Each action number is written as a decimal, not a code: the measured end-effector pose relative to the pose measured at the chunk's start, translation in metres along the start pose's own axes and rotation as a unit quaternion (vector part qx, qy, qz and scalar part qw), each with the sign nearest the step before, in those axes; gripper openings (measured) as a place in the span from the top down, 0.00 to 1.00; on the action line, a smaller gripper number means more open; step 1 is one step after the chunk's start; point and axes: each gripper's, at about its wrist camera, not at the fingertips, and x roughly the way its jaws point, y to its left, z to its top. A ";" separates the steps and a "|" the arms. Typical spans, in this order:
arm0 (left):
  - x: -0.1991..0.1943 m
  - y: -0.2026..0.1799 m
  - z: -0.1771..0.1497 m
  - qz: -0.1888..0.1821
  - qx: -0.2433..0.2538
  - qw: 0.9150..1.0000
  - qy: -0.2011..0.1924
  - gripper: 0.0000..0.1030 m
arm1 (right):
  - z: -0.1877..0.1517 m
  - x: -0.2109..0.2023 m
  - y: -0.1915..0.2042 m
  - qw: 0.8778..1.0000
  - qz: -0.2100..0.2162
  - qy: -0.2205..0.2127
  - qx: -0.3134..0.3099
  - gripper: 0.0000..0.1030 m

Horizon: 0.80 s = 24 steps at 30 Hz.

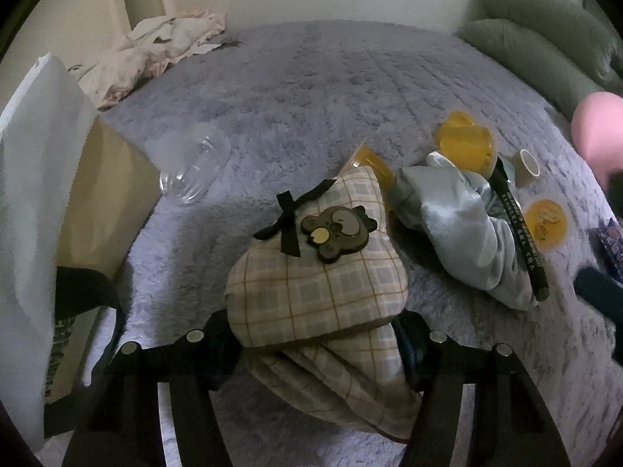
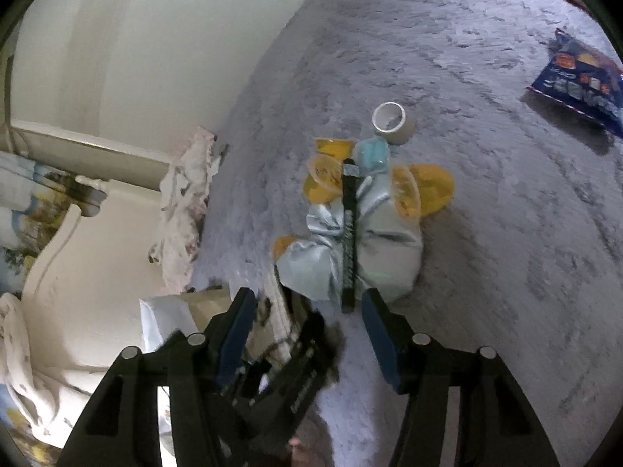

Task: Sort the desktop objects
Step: 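Lift the plaid pouch with the left gripper while the right grasps the black marker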

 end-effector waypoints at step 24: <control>-0.001 -0.002 0.002 0.003 0.020 1.000 -0.016 0.37 | 0.007 0.048 -0.010 0.990 -0.053 -0.091 -0.096 0.90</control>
